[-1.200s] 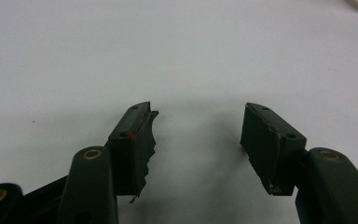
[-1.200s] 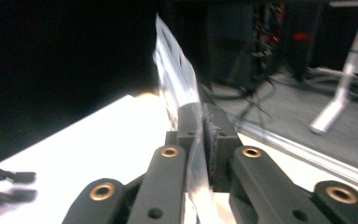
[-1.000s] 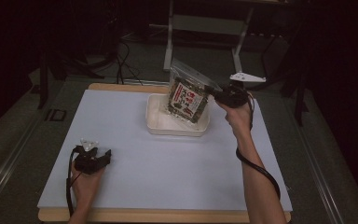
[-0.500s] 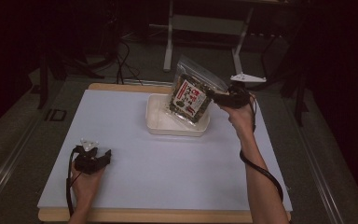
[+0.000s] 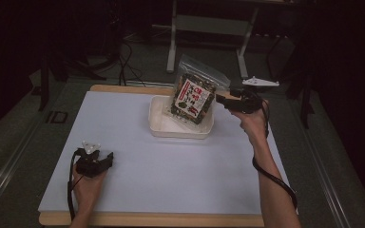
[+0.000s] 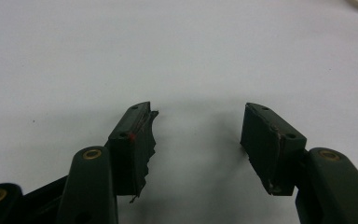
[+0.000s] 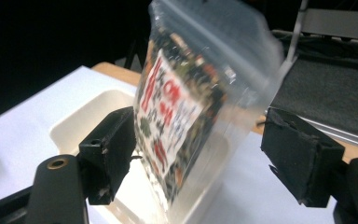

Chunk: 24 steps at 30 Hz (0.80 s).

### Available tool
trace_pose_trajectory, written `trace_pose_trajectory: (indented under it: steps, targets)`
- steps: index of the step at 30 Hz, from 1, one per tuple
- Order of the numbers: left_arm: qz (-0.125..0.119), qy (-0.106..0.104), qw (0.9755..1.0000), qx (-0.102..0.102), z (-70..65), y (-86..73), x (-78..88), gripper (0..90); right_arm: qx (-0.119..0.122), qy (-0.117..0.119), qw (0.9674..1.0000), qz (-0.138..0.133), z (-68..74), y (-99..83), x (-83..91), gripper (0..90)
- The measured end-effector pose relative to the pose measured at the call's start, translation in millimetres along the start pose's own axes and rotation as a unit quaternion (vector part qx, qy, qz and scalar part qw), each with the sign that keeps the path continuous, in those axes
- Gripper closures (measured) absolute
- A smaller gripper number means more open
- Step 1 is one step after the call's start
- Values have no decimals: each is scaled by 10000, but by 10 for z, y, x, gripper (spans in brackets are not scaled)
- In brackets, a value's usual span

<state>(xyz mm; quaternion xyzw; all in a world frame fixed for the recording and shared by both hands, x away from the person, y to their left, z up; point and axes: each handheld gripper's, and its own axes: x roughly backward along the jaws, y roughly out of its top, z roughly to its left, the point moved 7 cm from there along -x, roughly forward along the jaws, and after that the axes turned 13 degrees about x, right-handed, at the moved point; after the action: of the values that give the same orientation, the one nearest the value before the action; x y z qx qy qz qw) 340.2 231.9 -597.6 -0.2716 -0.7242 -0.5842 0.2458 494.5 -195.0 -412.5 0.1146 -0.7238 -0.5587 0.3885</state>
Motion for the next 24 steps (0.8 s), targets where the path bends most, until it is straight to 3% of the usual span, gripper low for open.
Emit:
trace_pose_trajectory:
  steps: [9, 15, 24]
  targets:
    - [-5, 7, 10000, -2, -1, 0, -1, 437, 68, -26, 10000, 30, -12, -46, 145, 257]
    - [-1, 18, 10000, -2, 0, 0, -1, 436, 147, 66, 9999, 38, 54, -83, 219, 260]
    - [-18, 51, 10000, 20, 6, 2, 0, 429, 234, 238, 9992, 239, 179, -345, 266, 261]
